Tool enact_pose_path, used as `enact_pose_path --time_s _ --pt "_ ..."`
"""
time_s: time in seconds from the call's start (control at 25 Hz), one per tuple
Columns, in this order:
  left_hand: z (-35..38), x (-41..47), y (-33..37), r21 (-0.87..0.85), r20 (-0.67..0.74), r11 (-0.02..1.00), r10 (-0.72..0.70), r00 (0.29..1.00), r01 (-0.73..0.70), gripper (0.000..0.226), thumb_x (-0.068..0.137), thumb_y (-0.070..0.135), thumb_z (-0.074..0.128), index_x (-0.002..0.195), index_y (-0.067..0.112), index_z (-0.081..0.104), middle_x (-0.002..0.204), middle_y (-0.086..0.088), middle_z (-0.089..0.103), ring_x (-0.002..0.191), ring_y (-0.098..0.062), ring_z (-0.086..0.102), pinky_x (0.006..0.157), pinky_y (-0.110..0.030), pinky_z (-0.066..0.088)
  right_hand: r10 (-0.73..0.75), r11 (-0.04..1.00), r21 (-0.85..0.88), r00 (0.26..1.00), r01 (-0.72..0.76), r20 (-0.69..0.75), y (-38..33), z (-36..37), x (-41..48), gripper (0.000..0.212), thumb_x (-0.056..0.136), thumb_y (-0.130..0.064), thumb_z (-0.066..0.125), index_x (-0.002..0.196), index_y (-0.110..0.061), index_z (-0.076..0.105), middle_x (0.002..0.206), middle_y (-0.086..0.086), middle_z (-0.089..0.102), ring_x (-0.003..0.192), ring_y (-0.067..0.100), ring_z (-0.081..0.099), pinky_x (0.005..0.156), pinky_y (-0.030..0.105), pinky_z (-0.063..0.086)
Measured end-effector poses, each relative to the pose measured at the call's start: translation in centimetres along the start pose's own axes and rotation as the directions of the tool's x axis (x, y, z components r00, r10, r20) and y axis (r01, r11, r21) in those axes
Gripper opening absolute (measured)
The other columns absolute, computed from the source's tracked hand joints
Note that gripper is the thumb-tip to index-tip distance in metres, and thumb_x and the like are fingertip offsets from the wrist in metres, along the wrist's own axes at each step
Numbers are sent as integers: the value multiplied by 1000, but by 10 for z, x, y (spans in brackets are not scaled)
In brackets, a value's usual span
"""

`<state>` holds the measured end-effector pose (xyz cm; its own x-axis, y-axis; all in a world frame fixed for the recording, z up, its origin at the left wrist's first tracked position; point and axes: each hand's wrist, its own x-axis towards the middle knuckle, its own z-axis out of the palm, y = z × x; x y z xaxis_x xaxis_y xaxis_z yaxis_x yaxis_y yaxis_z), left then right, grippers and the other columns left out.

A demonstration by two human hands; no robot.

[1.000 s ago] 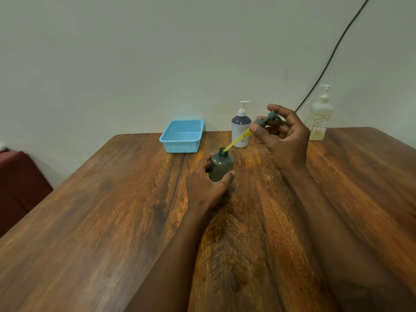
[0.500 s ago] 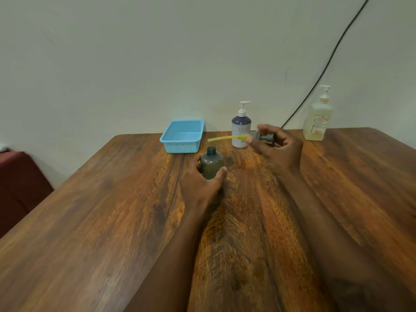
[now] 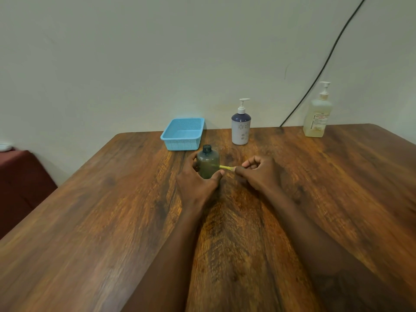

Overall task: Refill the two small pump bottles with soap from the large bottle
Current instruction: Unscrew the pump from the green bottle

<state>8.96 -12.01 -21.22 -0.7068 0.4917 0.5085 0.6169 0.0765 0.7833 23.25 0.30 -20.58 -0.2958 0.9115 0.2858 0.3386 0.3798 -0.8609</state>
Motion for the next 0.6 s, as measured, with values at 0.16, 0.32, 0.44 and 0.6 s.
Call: enact_pose_path --time_s 0.16,0.32,0.44,0.6 --pt "0 -2 1 3 6 1000 -3 1000 3 91 66 45 95 145 26 53 135 3 68 118 -13 65 97 -35 59 11 997 -82 999 -6 50 3 -1 -1 24 74 -38 89 75 -22 71 62 -5 73 53 10 71 56 31 61" --pt "1 -4 -1 8 0 1000 -16 1000 16 95 62 52 94 144 30 52 133 5 69 116 -13 66 96 -41 59 0 988 -152 997 12 83 5 -2 -1 27 73 -42 89 70 -21 72 55 -6 70 44 4 65 50 20 48" --pt "0 -5 -1 25 4 1000 -3 1000 2 103 59 60 92 146 27 49 138 5 66 120 -15 65 98 -43 59 -15 984 -174 995 32 97 5 -4 -2 29 74 -46 88 74 -22 73 58 -7 70 47 1 64 52 21 48" --pt "-5 -9 1 74 12 997 -14 1000 13 113 60 63 91 153 22 41 149 -1 58 133 -21 57 108 -47 53 -32 980 -190 991 56 127 3 -6 -6 45 75 -56 84 100 -20 75 88 -6 74 79 9 70 76 36 63"
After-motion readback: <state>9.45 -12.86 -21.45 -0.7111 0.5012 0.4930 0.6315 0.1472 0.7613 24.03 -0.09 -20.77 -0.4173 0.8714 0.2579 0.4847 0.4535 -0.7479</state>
